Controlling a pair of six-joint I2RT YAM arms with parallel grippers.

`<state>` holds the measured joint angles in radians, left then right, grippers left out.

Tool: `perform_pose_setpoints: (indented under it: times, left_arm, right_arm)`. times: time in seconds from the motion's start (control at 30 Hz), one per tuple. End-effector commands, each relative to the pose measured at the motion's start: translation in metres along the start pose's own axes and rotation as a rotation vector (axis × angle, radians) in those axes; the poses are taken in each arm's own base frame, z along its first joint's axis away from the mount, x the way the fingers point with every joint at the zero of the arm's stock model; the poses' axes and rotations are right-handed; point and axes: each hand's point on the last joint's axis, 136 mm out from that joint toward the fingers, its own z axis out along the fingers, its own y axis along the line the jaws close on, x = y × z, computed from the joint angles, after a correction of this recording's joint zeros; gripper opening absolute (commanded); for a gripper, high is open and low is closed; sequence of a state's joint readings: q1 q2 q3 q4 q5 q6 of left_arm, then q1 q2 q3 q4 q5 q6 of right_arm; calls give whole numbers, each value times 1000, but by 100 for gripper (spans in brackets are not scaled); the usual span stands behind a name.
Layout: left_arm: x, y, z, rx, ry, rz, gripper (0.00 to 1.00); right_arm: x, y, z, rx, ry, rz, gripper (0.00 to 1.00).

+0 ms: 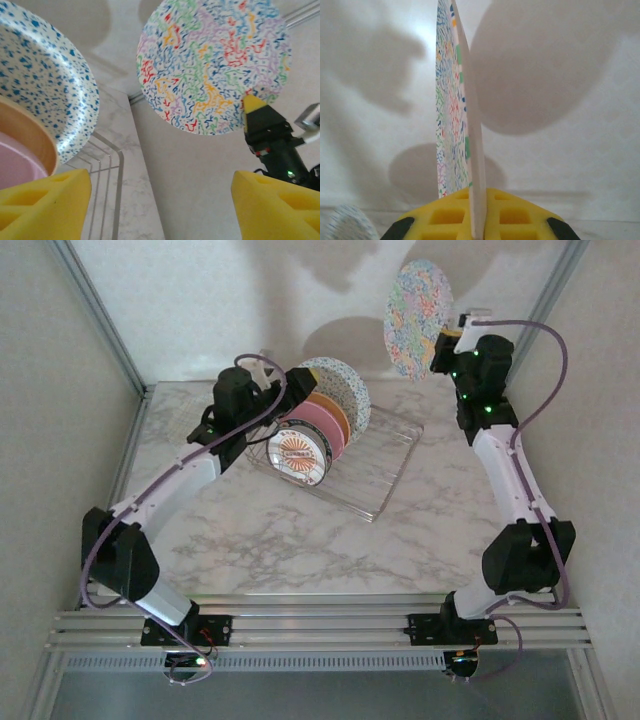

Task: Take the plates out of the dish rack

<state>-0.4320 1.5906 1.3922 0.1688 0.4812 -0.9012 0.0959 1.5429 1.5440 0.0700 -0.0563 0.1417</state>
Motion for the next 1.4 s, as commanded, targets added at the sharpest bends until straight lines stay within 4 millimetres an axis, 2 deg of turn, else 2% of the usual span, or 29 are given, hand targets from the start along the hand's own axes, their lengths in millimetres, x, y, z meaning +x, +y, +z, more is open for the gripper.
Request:
perform_pose_setpoints:
  times: [0.0,0.17,0.33,0.67,0.83,0.97,1.07,1.13,1.17,1.27,1.37]
  left_arm:
    - [3,-26,16,114,36,-77,75]
    - [12,-31,37,172,83,-153,76]
    - [15,-37,50,232,103,-212,76]
    - [20,-31,65,240,122,-262,71]
    - [20,-31,67,249,123,-276,58]
    - [24,-30,65,244,125,-280,40]
    - [25,-29,63,242,123,-287,23]
    - [24,-30,61,245,117,-291,4]
    - [24,-31,60,246,114,-290,0]
    - [18,-36,54,251,98,-289,0]
    - [7,-39,43,262,71,-292,0]
  right_arm:
    - [-34,5,-27,-10,-89,313,0]
    - [-25,22,-33,-88,29,585,0]
    - [-3,45,-31,-181,167,828,0]
    - [16,82,-32,-280,306,911,0]
    - [24,94,-34,-299,344,919,0]
    - [27,100,-35,-310,363,920,0]
    - [30,104,-36,-320,384,918,0]
    - [32,107,-37,-324,394,903,0]
    - [33,108,-38,-323,399,893,0]
    - [37,110,-41,-320,418,861,1]
    - [37,111,-44,-321,428,813,36]
